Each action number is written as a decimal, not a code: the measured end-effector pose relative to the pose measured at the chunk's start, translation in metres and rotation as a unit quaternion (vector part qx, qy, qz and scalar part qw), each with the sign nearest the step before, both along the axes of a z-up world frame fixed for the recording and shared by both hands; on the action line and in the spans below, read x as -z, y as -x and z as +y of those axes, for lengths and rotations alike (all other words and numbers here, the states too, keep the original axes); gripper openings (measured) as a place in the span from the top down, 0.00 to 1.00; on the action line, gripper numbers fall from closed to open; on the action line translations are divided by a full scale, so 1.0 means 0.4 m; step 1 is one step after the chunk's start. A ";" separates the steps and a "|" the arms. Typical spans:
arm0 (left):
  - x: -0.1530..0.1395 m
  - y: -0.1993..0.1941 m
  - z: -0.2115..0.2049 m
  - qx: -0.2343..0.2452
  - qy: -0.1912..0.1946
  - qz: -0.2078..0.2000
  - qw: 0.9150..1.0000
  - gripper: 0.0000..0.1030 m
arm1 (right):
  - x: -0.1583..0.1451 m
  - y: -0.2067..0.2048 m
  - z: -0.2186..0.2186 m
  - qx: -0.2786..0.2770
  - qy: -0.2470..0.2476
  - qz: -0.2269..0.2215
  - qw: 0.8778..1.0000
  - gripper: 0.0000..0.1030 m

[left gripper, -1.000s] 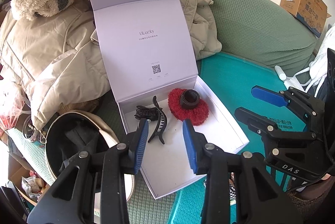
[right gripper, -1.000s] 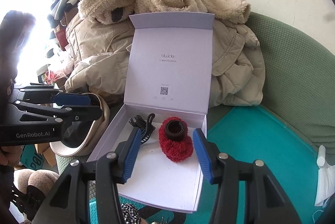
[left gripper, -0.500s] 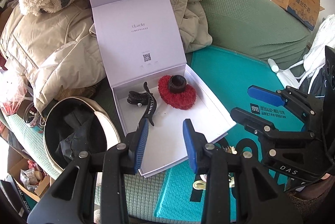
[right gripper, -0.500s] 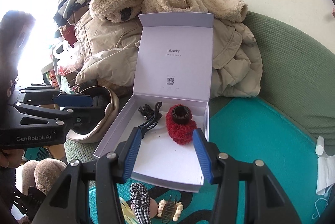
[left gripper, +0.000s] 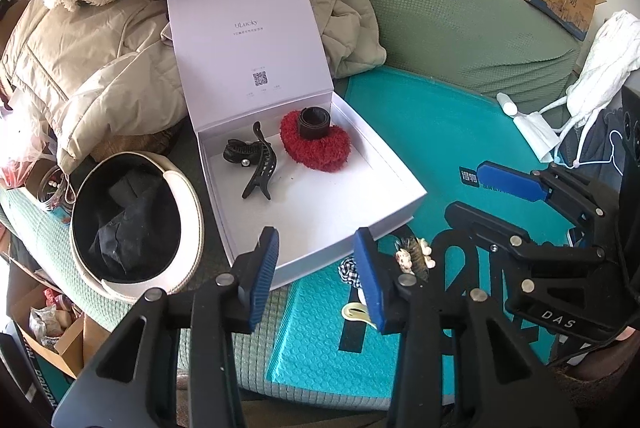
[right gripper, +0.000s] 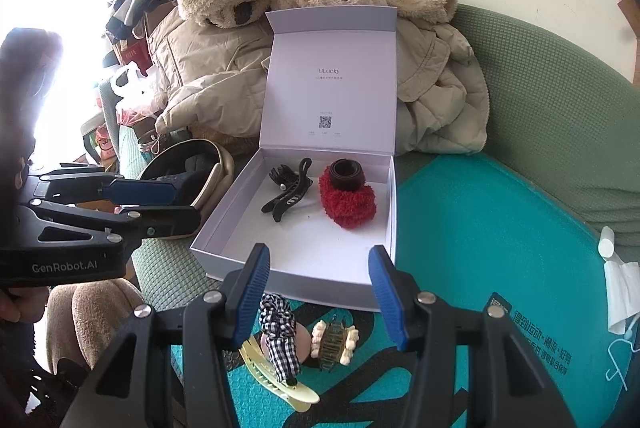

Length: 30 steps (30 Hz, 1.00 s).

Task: Organize objects
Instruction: 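Withdraw both tools from the box back toward the remaining accessories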

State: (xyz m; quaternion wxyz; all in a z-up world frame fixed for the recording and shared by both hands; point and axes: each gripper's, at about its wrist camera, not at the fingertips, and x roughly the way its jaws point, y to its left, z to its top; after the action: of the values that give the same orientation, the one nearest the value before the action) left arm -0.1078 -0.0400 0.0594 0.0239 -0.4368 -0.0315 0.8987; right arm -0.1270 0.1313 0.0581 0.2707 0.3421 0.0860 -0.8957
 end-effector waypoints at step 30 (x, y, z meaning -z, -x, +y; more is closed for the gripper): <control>0.176 -0.138 0.070 0.007 -0.023 -0.046 0.999 0.51 | 0.169 -0.101 0.086 0.020 0.000 -0.077 0.997 0.50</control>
State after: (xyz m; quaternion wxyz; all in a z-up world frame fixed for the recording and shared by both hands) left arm -0.0528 -0.0118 -0.0111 0.0390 -0.4772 -0.0499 0.8765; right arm -0.0868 0.1656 -0.0094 0.2588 0.4113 0.0582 -0.8720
